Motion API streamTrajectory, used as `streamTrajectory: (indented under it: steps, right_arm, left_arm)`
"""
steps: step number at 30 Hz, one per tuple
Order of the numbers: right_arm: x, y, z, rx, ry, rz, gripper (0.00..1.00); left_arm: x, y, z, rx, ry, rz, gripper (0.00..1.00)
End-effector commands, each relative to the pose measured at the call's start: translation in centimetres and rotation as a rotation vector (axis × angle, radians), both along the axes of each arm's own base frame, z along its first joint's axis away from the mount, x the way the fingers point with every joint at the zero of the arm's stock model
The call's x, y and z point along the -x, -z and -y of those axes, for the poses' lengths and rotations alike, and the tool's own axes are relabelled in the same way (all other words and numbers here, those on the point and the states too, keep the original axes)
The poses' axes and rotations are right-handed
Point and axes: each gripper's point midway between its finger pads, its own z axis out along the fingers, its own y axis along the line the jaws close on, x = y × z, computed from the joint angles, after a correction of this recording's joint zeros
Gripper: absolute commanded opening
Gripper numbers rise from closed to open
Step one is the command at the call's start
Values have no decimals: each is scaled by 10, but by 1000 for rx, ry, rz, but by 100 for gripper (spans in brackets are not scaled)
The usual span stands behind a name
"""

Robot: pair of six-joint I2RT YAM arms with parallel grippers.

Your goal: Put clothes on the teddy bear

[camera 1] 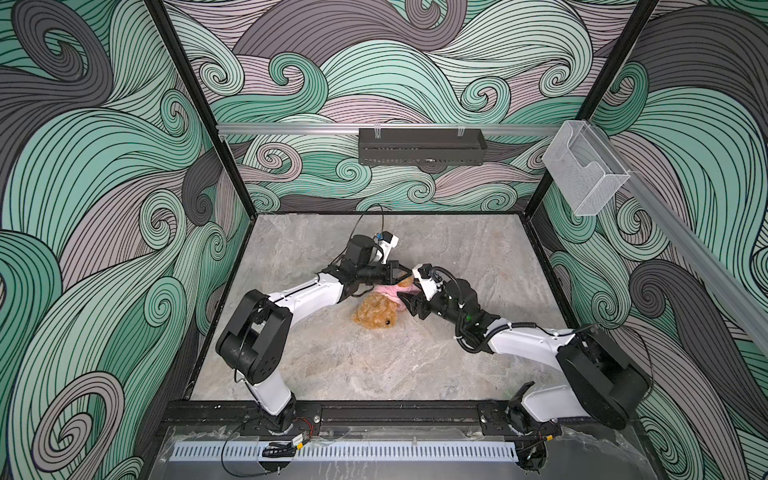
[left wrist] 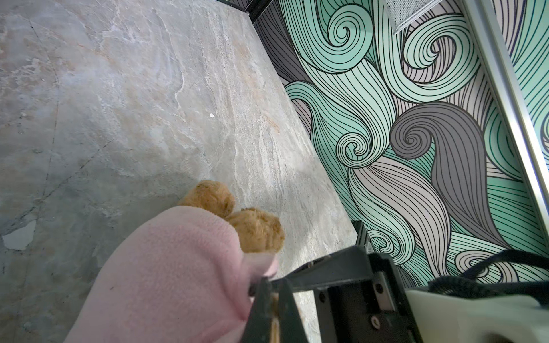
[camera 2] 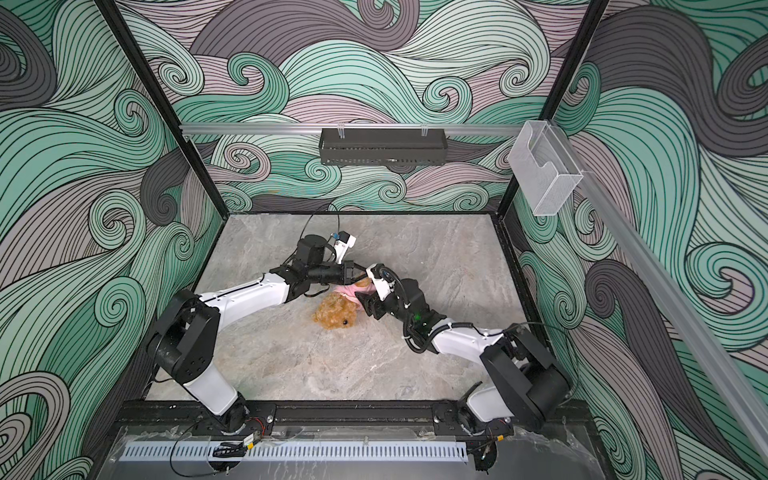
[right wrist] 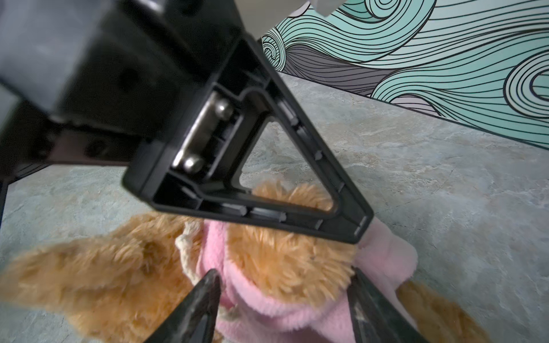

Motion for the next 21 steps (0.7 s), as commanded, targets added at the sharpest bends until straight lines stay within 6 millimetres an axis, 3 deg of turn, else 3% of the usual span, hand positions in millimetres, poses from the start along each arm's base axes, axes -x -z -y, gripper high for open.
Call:
streamTrajectory:
  steps: [1,5,9,16,21]
  right_arm:
    - [-13,-32,-13,-113,9,58,66]
    - [-20,-23,-15,-127,38,23,60]
    - [-31,6,-4,-92,139,-41,52]
    - [-23,74,25,63,239,-106,51]
    - [-10,100,39,138,260,-125,57]
  left_arm:
    - [0,-24,10,41,33,43,0]
    - [2,-27,12,43,41,45,0]
    - [6,-39,14,65,60,59,0]
    - [3,-93,6,173,23,82,0]
    - [0,-120,-3,221,-2,103,0]
